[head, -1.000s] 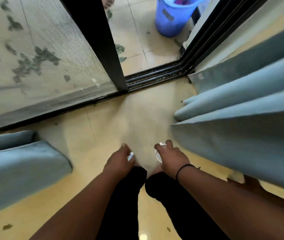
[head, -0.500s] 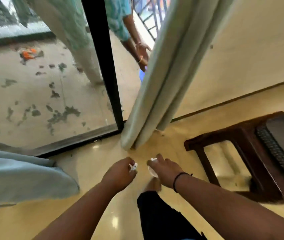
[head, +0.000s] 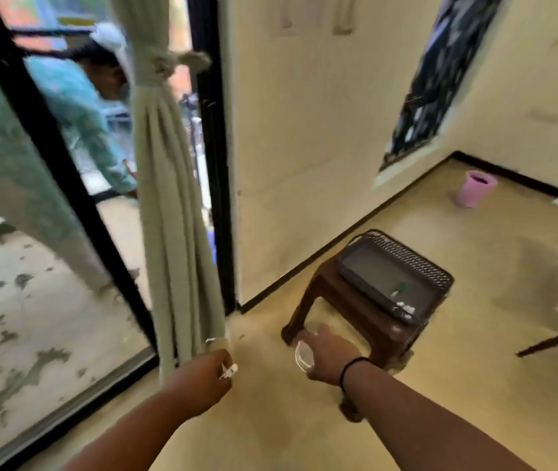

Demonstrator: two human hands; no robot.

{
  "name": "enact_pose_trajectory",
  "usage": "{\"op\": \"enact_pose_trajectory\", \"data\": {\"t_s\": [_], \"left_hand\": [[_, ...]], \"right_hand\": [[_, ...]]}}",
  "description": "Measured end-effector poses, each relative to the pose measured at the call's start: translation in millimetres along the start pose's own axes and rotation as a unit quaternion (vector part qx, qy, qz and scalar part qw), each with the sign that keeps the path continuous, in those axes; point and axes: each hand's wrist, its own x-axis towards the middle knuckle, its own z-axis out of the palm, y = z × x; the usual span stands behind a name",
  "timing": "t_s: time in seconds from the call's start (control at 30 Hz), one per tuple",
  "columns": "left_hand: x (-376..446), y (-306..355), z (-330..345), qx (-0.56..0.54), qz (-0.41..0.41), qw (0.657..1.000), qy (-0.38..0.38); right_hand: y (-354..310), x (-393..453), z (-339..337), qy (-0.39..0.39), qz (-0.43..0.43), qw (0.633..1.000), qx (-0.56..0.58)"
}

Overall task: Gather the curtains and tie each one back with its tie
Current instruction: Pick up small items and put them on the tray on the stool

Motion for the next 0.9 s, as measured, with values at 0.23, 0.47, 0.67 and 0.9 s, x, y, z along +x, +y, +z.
{"op": "enact_pose_trajectory", "data": {"t_s": [0.23, 0.47, 0.67, 0.9], "left_hand": [[75, 139, 28, 0.002, 0.075, 0.997, -0.036], [156, 285, 82, -0.063, 0.056, 0.995, -0.060], [200, 329, 99, -0.078, 0.022, 0.992, -0.093], [288, 328, 99, -0.026, 0.051, 0.986, -0.154]], "right_hand": [[159, -31, -34, 0.024, 0.123, 0.990, 0.066], [321, -46, -67, 0.030, 0.193, 0.973, 0.121], [381, -18, -95, 0.041, 0.224, 0.964, 0.135], [386, 76, -105, 0.018, 0.211, 0.970, 0.122]]}}
